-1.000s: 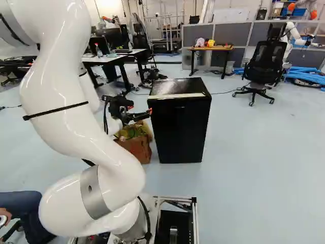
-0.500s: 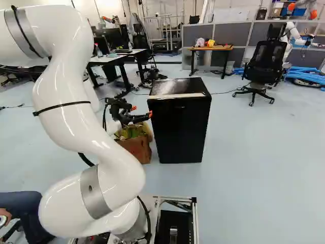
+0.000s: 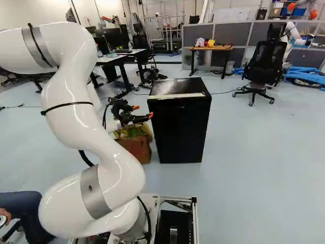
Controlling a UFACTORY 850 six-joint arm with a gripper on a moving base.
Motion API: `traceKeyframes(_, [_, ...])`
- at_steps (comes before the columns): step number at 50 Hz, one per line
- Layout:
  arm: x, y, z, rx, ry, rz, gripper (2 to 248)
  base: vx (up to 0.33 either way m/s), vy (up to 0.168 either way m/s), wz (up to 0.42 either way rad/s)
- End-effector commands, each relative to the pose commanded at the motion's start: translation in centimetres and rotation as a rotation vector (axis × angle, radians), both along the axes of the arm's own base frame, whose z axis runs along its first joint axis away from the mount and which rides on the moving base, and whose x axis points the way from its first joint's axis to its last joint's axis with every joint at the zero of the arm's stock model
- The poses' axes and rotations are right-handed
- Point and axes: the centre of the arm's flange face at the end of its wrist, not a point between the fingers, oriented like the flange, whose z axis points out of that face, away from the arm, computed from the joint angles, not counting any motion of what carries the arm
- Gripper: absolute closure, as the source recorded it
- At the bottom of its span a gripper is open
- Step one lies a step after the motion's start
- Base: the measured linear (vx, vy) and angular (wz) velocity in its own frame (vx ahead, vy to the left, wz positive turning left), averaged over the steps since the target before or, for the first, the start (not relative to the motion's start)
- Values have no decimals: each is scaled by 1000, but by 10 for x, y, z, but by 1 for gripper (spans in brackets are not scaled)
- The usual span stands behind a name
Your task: Grab a drink from the fridge
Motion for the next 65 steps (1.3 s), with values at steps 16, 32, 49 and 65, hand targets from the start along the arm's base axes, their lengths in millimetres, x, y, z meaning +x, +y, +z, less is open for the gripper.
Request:
traceKeyframes(16, [21, 1, -3, 25, -28, -107, 3, 0, 0, 0])
traceKeyframes(32, [27, -4, -3, 33, -42, -195, 3, 0, 0, 0])
traceKeyframes(49, [35, -5, -3, 36, -60, -229, 3, 0, 0, 0])
traceKeyframes(65, [43, -4, -3, 41, -74, -237, 3, 0, 0, 0])
